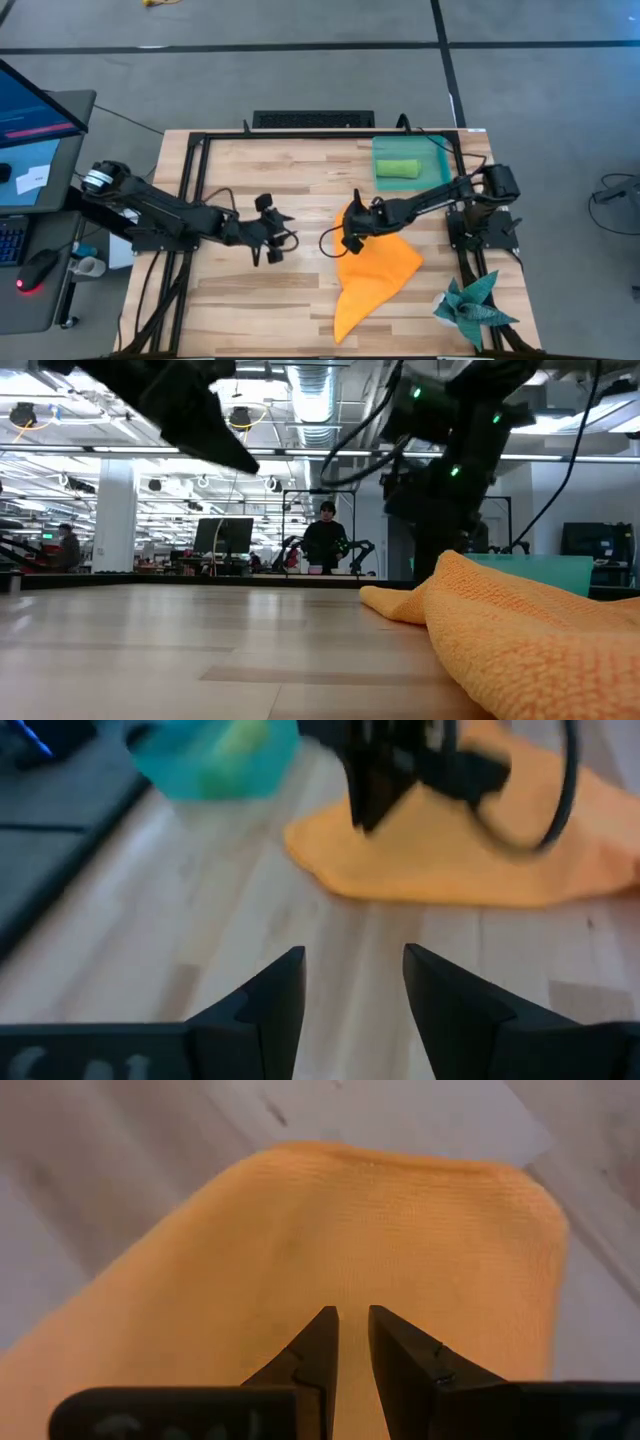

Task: Roll microfiber towels into tight, uniform cylinder then place into a basket
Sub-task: Fold the orange microfiber towel

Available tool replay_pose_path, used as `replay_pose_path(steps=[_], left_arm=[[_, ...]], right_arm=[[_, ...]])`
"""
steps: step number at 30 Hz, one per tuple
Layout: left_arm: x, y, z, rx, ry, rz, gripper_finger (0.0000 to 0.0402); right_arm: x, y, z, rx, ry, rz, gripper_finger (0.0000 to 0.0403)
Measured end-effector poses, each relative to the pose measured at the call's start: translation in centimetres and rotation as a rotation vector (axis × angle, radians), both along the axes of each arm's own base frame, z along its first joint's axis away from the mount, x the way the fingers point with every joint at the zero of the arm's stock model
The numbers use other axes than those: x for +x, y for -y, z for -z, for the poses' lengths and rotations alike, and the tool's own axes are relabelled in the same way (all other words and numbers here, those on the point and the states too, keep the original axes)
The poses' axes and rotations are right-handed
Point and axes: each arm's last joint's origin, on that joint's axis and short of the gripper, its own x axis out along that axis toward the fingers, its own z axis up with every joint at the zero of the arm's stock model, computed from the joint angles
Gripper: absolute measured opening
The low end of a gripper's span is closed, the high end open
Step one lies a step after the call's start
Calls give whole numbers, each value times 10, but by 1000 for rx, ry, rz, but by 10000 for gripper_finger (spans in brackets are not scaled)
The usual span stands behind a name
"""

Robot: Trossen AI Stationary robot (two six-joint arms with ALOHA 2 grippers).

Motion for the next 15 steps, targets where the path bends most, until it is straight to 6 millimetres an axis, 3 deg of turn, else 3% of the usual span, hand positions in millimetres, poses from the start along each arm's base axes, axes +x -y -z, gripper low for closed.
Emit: replay_pose_path(steps=[4,9,15], left_arm=[[-4,-6,-13,-27,52,-12,163],[-6,-5,-8,-102,13,-8,163],[-14,-5,4,-215,-106,-58,163]], right_arm=[[12,9,14,19,37,28,81],[33,14,26,67,117,3,81],[74,-4,26,134,182,-136,81]])
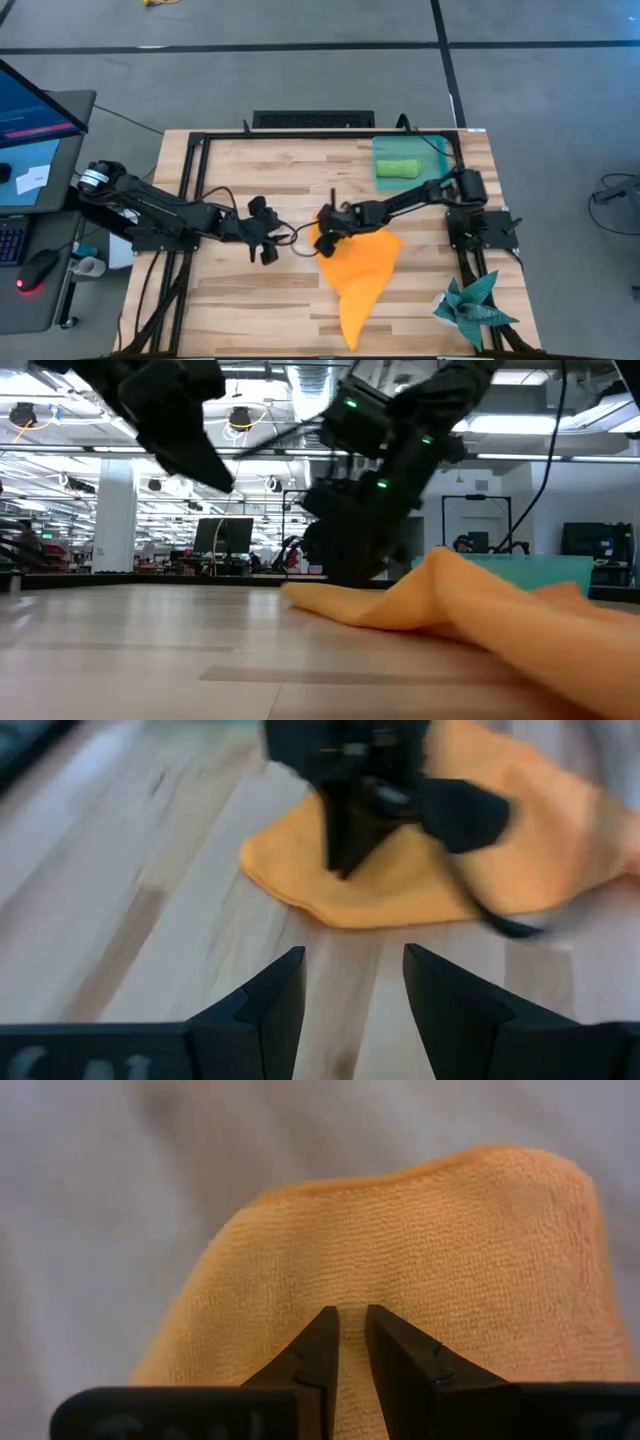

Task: Roll microfiber towels into tight, uniform cylinder then place into a basket
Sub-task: Fold the orange microfiber towel

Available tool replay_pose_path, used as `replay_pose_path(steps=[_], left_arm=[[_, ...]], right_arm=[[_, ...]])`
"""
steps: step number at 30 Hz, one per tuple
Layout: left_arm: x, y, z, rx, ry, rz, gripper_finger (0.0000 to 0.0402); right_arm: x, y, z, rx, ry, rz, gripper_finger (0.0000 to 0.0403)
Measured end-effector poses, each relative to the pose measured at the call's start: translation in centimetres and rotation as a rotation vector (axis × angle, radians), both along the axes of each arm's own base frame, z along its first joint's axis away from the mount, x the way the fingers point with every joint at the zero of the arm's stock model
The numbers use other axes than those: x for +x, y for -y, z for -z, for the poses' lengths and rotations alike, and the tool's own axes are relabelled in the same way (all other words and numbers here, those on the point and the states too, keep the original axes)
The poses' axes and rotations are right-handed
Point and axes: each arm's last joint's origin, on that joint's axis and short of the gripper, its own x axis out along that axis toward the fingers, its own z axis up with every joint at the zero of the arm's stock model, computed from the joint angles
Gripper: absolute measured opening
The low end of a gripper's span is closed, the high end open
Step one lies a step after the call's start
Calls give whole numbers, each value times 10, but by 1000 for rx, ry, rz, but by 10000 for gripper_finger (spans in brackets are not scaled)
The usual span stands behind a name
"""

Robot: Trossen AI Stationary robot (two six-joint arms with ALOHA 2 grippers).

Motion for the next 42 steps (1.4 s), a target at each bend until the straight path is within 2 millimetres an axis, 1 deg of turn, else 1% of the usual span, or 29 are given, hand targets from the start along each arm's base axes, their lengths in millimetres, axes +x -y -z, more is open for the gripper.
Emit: replay_pose_path(steps=[3,5,8,10,11,13,16,18,21,22,24,28,31,34,38,42], left_arm=[[-4,-1,4,-22,-41,-32,163],[-6,-1,5,-29,-64,-46,163],[-7,0,6,-41,-72,-59,163],[-7,0,6,-42,-71,-60,163],[-7,0,6,-43,-67,-60,163],[-7,0,7,-39,-67,-59,163],[-8,-1,9,-32,-71,-56,163],[-8,-1,9,-29,-68,-59,163],[-5,-1,7,-24,-35,-61,163],[-4,0,6,-23,-15,-60,163],[0,1,6,-19,9,-51,163],[11,4,14,-19,20,-17,163],[22,3,24,-3,25,-7,163],[33,-2,30,-1,44,-28,163],[40,-12,38,-45,23,-48,163],[41,-23,52,-97,-14,-137,163]], right_arm=[[22,-15,-2,25,24,-124,81],[31,-24,-7,39,33,-219,81],[38,-34,-14,25,2,-284,81],[33,-36,-25,7,-39,-286,81],[33,-37,-33,-5,-31,-283,81],[25,-38,-47,-56,-62,-265,81],[12,-40,-62,-143,-117,-243,81],[-1,-45,-72,-210,-174,-233,81],[-14,-53,-88,-308,-184,-204,81],[-20,-56,-91,-341,-208,-195,81],[-27,-62,-97,-388,-211,-169,81],[-47,-71,-106,-484,-267,-111,81],[-60,-76,-108,-545,-321,-66,81],[-70,-78,-106,-585,-373,-44,81],[-82,-77,-91,-615,-441,-68,81],[-94,-72,-80,-591,-476,-77,81]])
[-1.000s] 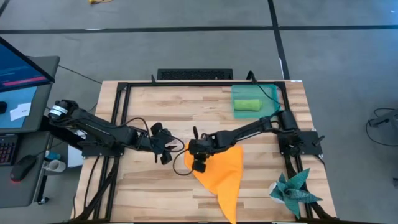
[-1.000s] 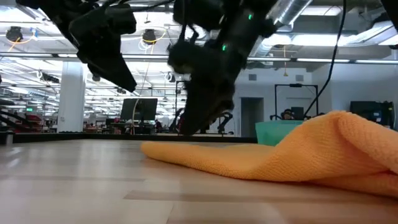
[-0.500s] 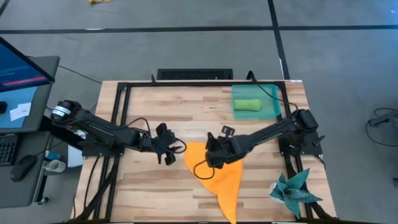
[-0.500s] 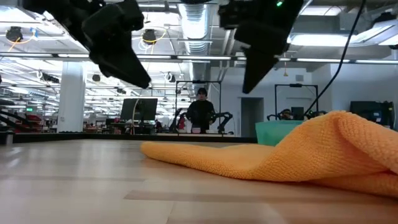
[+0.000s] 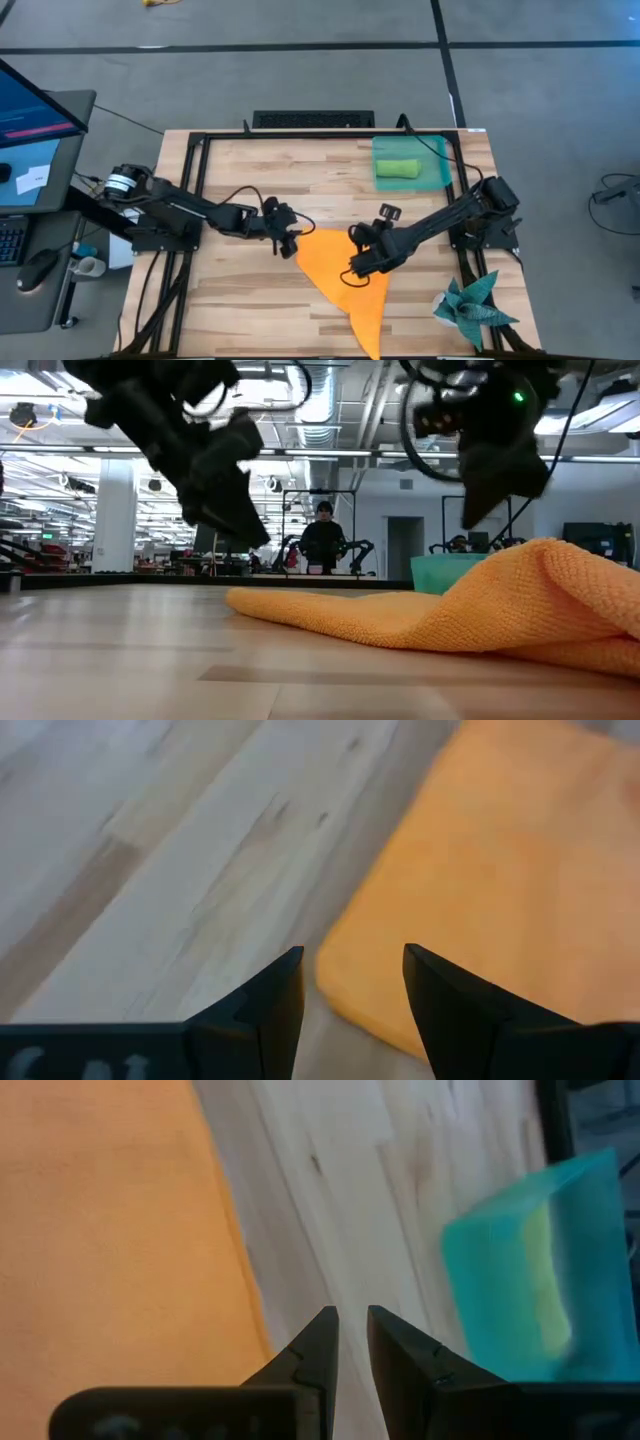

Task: Roll microfiber towels into tight, uniform cylinder then place into a basket
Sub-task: Fold the orange microfiber towel

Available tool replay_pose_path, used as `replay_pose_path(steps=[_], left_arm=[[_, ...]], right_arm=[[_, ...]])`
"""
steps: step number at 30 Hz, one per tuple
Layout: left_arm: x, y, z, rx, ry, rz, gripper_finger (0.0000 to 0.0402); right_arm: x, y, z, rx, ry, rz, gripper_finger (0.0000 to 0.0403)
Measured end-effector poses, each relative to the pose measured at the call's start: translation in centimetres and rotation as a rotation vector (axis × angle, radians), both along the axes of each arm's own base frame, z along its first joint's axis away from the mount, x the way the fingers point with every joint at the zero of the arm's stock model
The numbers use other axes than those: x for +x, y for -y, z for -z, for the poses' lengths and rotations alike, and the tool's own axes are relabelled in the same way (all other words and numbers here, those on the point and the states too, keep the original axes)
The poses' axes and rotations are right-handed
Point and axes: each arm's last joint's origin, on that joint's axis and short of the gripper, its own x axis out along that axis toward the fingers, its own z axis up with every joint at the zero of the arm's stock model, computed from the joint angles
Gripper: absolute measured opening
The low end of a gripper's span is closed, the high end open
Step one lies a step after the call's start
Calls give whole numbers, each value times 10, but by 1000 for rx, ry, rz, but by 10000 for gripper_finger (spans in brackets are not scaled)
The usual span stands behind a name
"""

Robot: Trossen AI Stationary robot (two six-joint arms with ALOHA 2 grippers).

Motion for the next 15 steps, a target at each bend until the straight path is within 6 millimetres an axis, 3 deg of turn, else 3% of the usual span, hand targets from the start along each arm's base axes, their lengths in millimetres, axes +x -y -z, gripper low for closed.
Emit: replay_pose_path(steps=[6,15], left_arm=[[10,-18,20,-96,-25,-28,163],[18,-47,13,-209,44,-22,163]], right_arm=[[-25,10,-2,46,62,2,81],[-62,24,-5,167,331,36,81]])
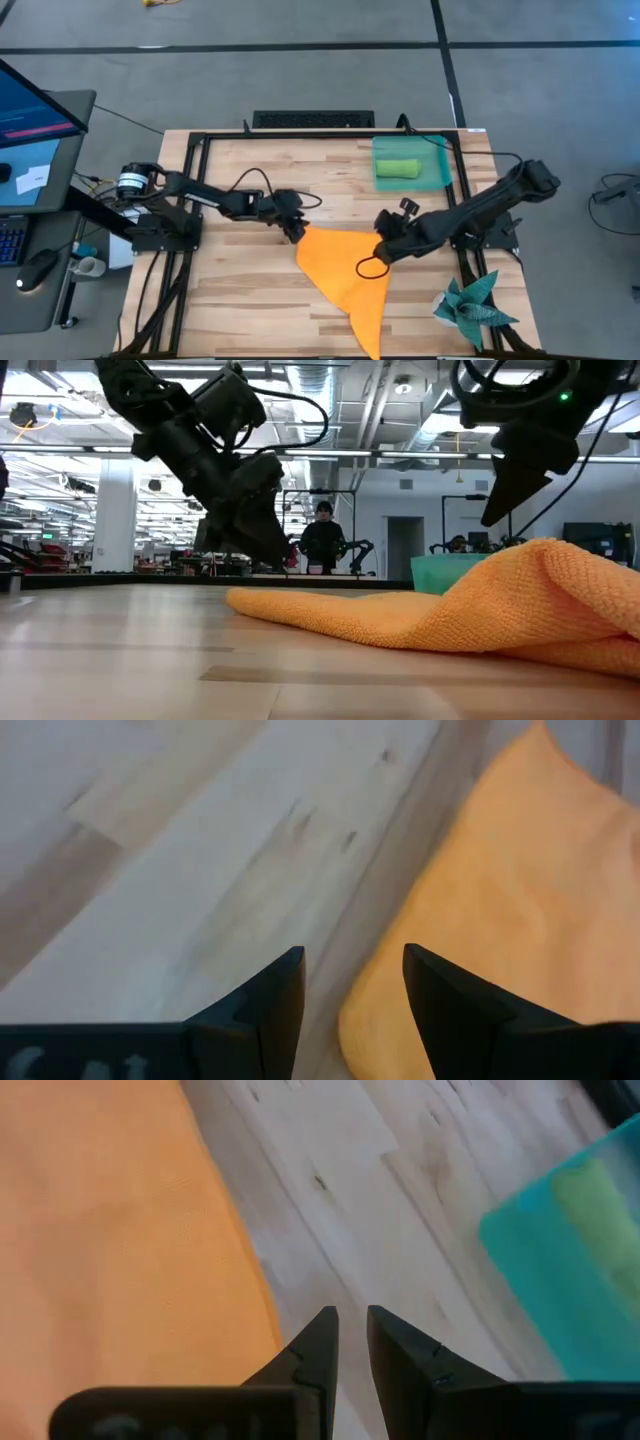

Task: Roll microfiber towels into tight, uniform cylinder then place into a basket
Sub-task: Fold the orange microfiber towel

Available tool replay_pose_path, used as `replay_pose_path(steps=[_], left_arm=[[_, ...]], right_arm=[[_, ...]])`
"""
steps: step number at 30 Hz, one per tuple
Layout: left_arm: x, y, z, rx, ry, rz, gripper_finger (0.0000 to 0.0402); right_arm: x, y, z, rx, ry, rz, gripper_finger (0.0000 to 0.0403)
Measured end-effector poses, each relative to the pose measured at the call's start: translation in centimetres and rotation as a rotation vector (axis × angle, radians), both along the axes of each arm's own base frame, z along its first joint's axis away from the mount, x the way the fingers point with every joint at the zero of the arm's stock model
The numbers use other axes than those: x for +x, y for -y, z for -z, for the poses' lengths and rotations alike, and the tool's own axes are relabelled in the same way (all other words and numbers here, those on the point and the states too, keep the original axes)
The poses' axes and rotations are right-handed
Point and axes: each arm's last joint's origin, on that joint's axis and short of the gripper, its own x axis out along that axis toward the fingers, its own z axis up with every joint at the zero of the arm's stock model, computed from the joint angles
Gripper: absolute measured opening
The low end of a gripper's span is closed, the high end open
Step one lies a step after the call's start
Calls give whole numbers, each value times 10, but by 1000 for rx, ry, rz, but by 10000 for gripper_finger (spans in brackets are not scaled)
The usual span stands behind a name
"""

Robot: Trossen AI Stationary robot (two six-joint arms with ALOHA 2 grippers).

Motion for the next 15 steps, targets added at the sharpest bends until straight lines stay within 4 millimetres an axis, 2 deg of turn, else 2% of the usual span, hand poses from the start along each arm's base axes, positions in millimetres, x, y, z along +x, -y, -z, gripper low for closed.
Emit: replay_pose_path(steps=[5,15], left_arm=[[-4,3,9,-100,-54,34,163],[-6,6,11,-55,-61,4,163]], right_arm=[[-6,2,5,33,47,6,81],[-2,0,5,62,69,-24,81]])
